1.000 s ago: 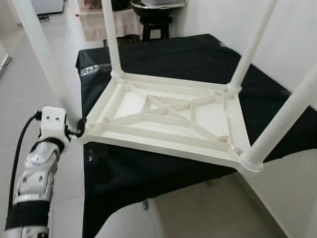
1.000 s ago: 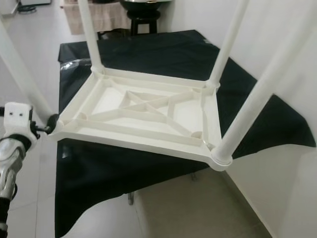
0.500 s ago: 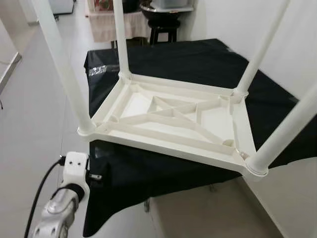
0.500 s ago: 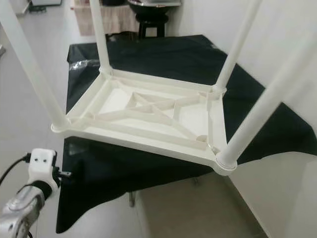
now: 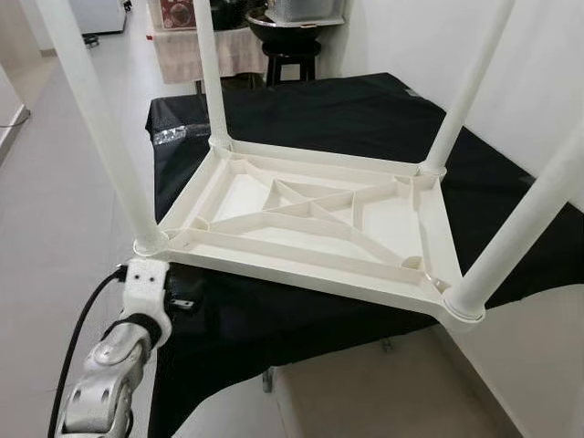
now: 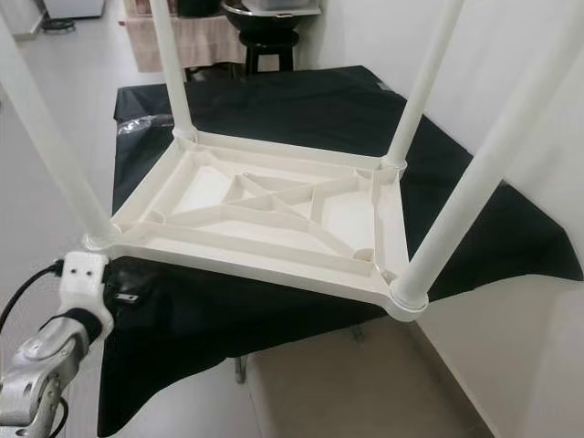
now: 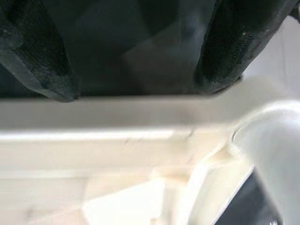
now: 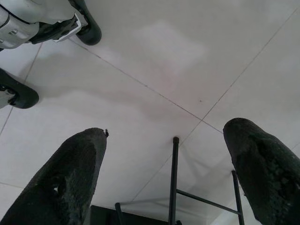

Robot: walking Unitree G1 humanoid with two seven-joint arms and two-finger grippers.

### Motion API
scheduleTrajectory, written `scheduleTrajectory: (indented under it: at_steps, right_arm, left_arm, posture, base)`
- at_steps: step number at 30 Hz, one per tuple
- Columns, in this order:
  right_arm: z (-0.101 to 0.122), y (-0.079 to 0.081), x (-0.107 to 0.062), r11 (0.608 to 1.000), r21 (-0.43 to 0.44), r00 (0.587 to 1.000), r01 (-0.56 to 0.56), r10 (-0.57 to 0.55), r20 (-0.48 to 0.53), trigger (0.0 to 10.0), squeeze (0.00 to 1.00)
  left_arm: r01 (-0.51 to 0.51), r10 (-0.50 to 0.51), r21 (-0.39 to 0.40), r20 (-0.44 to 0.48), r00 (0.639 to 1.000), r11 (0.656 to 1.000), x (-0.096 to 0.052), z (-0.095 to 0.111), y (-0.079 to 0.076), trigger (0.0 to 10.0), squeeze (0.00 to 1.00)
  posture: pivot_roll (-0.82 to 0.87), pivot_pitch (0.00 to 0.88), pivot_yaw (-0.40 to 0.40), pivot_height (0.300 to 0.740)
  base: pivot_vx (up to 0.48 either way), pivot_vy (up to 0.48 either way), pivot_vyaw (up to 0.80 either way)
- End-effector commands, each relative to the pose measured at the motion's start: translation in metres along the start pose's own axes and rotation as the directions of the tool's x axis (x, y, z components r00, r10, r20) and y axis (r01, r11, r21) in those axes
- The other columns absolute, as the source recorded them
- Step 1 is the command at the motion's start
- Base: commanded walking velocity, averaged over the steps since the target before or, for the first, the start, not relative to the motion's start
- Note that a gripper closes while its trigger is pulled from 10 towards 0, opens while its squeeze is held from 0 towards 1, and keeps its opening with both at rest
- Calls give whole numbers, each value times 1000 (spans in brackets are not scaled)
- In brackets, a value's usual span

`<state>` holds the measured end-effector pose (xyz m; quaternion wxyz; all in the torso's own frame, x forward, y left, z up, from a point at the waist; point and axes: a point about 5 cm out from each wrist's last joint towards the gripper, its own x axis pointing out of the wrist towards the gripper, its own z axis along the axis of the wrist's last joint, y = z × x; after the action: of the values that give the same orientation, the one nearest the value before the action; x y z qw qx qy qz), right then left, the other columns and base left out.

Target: Building children table

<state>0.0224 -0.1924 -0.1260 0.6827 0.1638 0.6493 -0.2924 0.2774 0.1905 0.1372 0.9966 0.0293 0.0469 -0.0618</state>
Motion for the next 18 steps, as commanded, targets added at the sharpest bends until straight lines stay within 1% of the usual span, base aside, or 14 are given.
scheduleTrajectory:
  at_steps: [1,3,4,5,7,9,10,11,12,13,14,15,16,18]
  right_arm:
    - [199,42,-59,585,-764,852,272,222,474,10000,0]
    - [200,43,-60,586,-761,849,279,221,480,10000,0]
    - [201,43,-61,590,-751,842,296,210,496,10000,0]
    - [201,43,-61,590,-751,842,296,210,496,10000,0]
    - [204,42,-62,597,-719,827,356,157,540,10000,0]
    - [206,41,-63,596,-698,817,397,117,565,10000,0]
    - [207,41,-64,618,-668,806,416,89,585,10000,0]
    - [207,41,-64,618,-668,806,416,89,585,10000,0]
    - [207,41,-64,634,-646,799,425,72,597,10000,0]
    - [208,41,-65,664,-612,783,429,65,619,10000,0]
    - [209,42,-66,684,-590,771,430,62,633,10000,0]
    - [209,42,-66,684,-590,771,430,62,633,10000,0]
    - [211,43,-68,709,-556,748,434,60,661,10000,0]
    - [246,53,-94,751,-484,668,449,78,740,10000,0]
  left_arm:
    - [87,-86,-19,71,994,996,-4,11,-21,10000,0]
    - [107,-105,-21,88,991,994,-5,14,-25,10000,0]
    - [141,-138,-27,104,985,990,-5,17,-33,10000,0]
    - [141,-138,-27,104,985,990,-5,17,-33,10000,0]
    - [238,-231,-40,126,965,970,-7,21,-50,10000,0]
    - [300,-291,-46,134,947,953,-8,22,-61,10000,0]
    - [376,-368,-43,127,921,926,-11,20,-71,10000,0]
    - [376,-368,-43,127,921,926,-11,20,-71,10000,0]
    - [426,-418,-42,122,900,904,-14,19,-78,10000,0]
    - [509,-503,-39,110,858,860,-18,16,-88,10000,0]
    - [561,-555,-38,102,825,827,-22,15,-94,10000,0]
    - [561,-555,-38,102,825,827,-22,15,-94,10000,0]
    - [589,-583,-43,94,807,807,-24,13,-97,10000,0]
    - [616,-612,-46,83,786,786,-24,10,-98,10000,0]
  posture:
    - [41,50,-42,740]
    - [41,50,-42,740]
    - [51,35,-47,740]
    - [51,35,-47,740]
    - [62,13,-51,740]
    - [64,9,-52,740]
    - [65,0,-55,740]
    - [65,0,-55,740]
    - [65,0,-55,740]
    - [65,0,-58,740]
    - [65,0,-58,740]
    - [65,0,-58,740]
    - [66,0,-59,740]
    - [65,0,-61,740]
  base:
    - [0,0,0]
    - [0,0,0]
    - [0,0,0]
    - [0,0,0]
    - [0,0,0]
    - [0,0,0]
    - [0,0,0]
    - [0,0,0]
    - [0,0,0]
    - [0,0,0]
    - [0,0,0]
    - [0,0,0]
    - [0,0,0]
    - [0,0,0]
